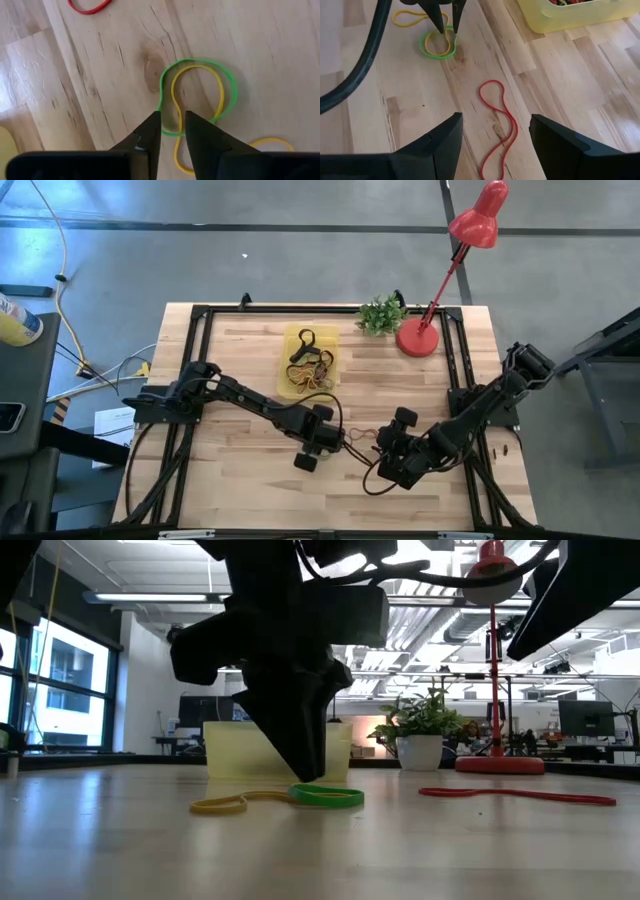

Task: Pick and place rubber bands into bin
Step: Put the green rubber band into the yellow bin

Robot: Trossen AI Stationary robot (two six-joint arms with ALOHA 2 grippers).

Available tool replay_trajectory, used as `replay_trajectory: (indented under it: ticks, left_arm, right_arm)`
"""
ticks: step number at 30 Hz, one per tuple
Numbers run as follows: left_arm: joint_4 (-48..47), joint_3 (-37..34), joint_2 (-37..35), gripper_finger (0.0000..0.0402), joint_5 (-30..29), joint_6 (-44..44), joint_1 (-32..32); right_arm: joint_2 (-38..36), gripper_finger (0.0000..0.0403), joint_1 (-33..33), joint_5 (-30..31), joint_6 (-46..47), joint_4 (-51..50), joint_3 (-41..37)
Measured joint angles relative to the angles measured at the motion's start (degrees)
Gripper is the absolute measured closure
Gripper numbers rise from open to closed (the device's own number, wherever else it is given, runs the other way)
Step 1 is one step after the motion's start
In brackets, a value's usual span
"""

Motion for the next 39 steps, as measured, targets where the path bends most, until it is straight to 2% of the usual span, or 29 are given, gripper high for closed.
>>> replay_trajectory:
  ticks: [6,14,39]
  left_arm:
    - [-0.14,0.0,0.0,0.0344,-0.86,0.02,0.0]
    - [-0.15,0.0,0.0,0.0346,-3.21,0.11,0.04]
    - [-0.11,0.07,1.62,0.0346,-0.7,0.7,0.33]
  right_arm:
    - [0.0,0.0183,0.0,0.46,0.57,0.09,0.0]
    - [0.0,0.0183,-0.02,0.6,1.88,0.24,0.0]
    - [0.0,0.0183,-0.02,0.66,2.25,0.92,0.0]
